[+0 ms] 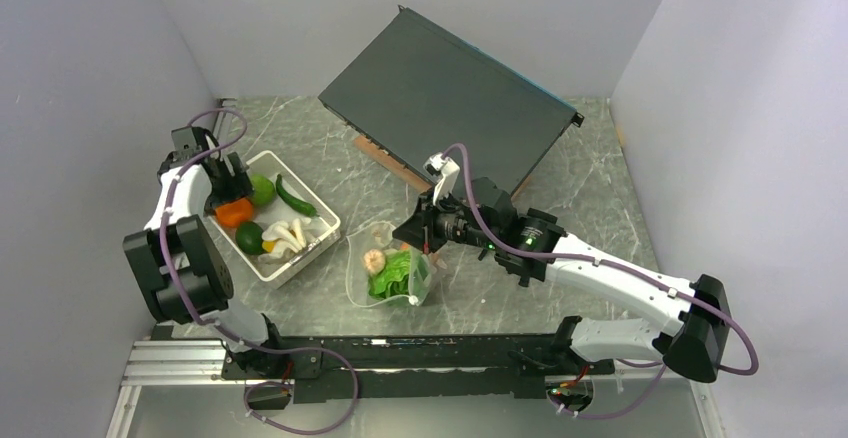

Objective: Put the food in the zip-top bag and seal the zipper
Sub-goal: Pick up the fake fruit from the bin.

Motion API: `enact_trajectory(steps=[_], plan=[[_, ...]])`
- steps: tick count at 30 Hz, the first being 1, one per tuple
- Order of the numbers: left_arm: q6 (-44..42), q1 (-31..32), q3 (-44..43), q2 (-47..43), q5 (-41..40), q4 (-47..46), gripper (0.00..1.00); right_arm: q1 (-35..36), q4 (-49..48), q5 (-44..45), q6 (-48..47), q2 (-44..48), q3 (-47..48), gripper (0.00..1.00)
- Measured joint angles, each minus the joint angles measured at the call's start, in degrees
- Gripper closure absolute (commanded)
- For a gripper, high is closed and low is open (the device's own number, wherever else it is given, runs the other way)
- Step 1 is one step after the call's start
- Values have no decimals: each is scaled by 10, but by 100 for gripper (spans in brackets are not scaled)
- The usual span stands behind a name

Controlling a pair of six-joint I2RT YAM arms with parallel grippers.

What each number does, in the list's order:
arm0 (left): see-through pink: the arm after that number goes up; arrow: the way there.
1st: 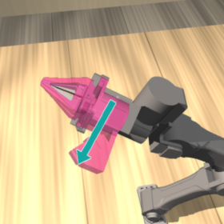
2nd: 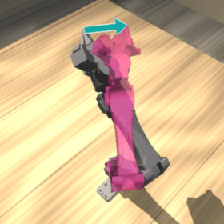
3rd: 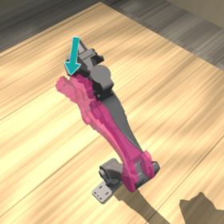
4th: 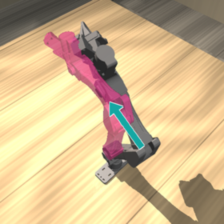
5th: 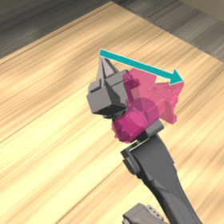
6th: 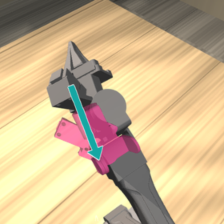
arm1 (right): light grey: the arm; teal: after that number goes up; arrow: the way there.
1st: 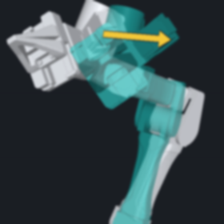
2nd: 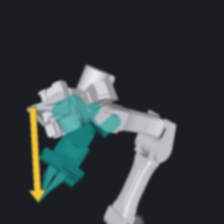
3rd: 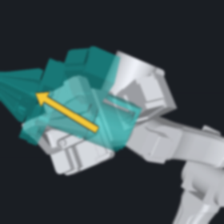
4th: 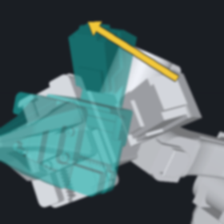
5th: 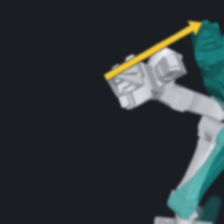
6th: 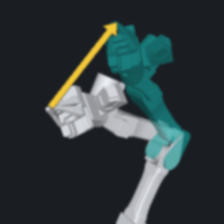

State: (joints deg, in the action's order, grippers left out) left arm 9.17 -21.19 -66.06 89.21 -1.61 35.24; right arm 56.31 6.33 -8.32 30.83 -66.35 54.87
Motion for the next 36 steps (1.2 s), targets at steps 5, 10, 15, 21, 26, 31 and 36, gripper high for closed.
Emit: enact_trajectory(steps=[5, 10, 15, 21, 26, 31, 36], plan=[[-5, 0, -12, 46, 0, 2, 7, 0, -4, -13, -4, 3, -4, 100], [-5, 1, -31, 80, -21, 6, 12, 0, -4, -19, -5, 15, -10, 100], [-9, 1, -47, 111, -34, 14, 25, 0, -4, -23, -7, 22, -11, 100], [-11, 2, -54, 111, -38, 22, 45, 0, -4, -23, -7, 24, -12, 100], [-12, 11, -52, 85, -39, 25, 55, 0, -3, -20, -7, 23, -12, 100], [-12, 31, -29, 30, -36, 25, 63, 0, 1, -9, -7, 22, -12, 100], [-11, 52, -1, -50, -25, 20, 68, 0, 10, -5, -7, 6, 2, 100]])
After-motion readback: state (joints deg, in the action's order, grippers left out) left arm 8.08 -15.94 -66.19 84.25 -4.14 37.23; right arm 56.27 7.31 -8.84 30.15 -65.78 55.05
